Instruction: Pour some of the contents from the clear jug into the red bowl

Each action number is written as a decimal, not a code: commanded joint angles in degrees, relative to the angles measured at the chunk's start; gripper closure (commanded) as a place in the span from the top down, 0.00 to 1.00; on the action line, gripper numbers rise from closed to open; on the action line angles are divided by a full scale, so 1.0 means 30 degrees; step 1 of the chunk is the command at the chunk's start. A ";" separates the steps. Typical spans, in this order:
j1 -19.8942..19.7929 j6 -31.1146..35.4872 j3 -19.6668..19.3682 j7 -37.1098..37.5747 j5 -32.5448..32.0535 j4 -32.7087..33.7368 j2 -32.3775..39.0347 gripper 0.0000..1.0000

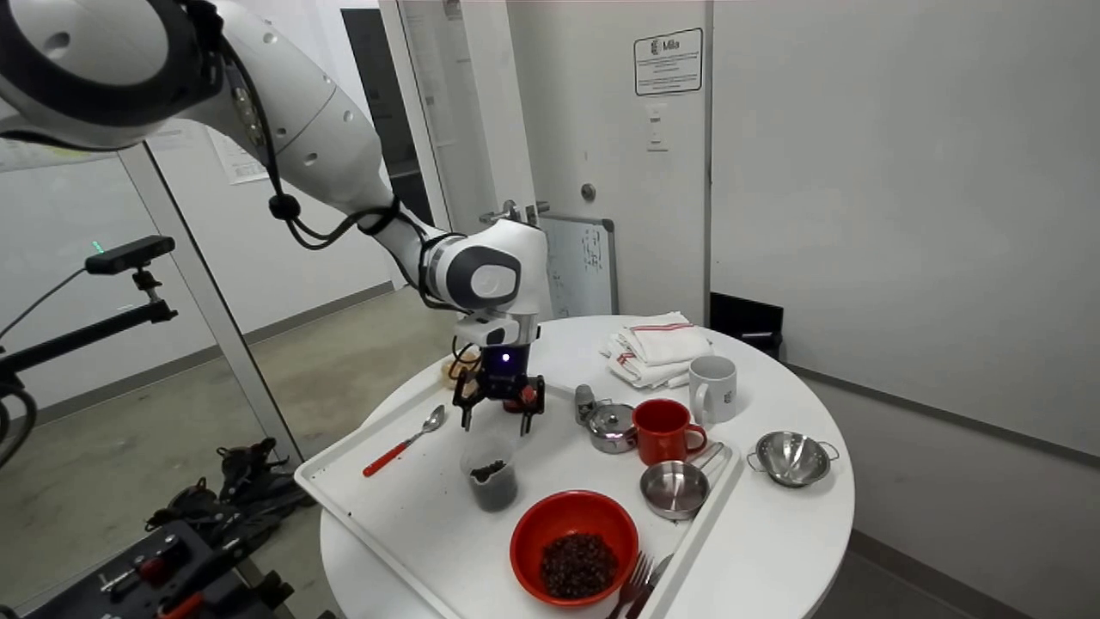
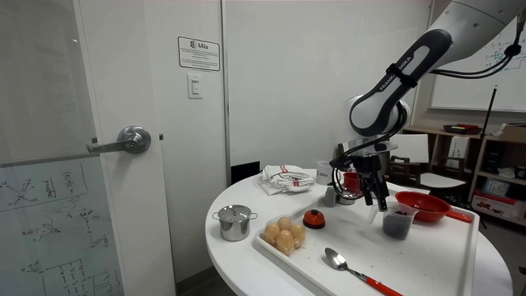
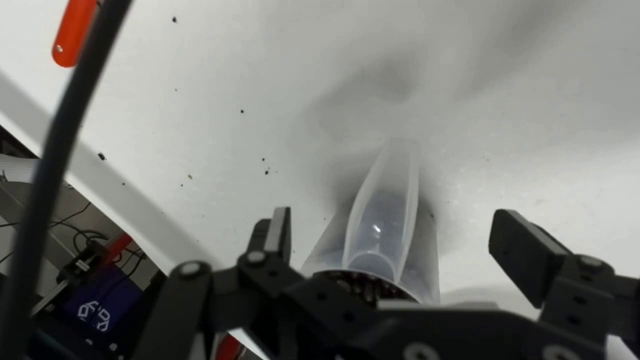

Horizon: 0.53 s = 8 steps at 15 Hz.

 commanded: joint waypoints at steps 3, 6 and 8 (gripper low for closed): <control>-0.0150 0.0640 -0.0581 0.0357 -0.0070 -0.2603 -0.3613 1.00; -0.0061 0.0269 -0.0888 0.0813 -0.0541 -0.3198 -0.5036 1.00; -0.0428 0.0096 -0.0577 0.0340 -0.0367 -0.2230 -0.4111 1.00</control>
